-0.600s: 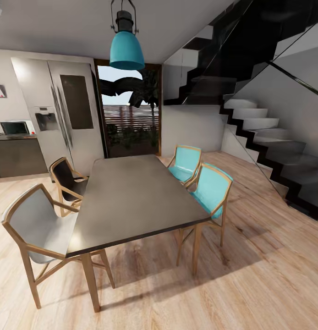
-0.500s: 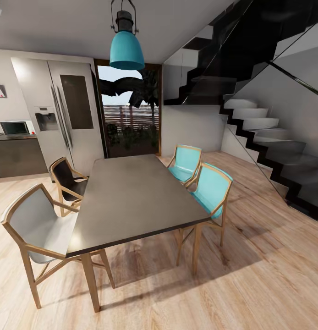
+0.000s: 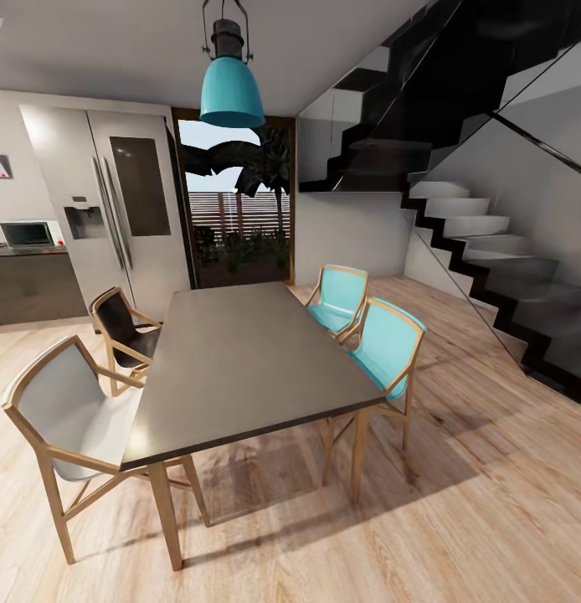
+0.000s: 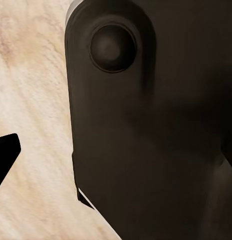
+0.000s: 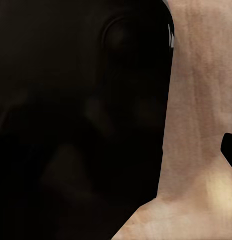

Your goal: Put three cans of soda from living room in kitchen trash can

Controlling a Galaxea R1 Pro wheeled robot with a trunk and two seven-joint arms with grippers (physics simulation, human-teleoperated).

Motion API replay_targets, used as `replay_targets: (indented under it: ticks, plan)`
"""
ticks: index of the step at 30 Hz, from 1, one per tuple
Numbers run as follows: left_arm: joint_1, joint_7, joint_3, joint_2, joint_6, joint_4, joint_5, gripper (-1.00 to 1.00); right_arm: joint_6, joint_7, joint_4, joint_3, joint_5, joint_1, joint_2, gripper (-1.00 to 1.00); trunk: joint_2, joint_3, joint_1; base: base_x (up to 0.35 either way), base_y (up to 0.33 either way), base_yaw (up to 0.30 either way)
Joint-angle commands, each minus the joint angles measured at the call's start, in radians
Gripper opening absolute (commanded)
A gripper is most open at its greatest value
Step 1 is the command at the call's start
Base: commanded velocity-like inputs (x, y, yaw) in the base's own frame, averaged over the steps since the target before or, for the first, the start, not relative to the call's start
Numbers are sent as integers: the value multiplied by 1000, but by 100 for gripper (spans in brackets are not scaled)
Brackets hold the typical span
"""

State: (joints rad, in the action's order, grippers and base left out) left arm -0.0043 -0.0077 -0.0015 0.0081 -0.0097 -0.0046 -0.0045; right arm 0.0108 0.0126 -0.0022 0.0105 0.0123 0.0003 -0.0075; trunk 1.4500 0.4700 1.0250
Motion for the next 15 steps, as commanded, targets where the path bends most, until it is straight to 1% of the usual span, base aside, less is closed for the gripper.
replay_targets:
  ticks: [1, 14, 15]
  plan:
    - [0, 0, 0, 0, 0, 0, 0, 100, 0, 0, 0, 0, 0, 0, 0, 100, 0, 0, 0, 0, 0, 0]
    - [0, 0, 0, 0, 0, 0, 0, 100, 0, 0, 0, 0, 0, 0, 0, 100, 0, 0, 0, 0, 0, 0]
    - [0, 0, 0, 0, -6, 0, 0, 100, 2, 0, -3, 0, 0, 0, -3, 100, 0, 0, 0, 0, 0, 0]
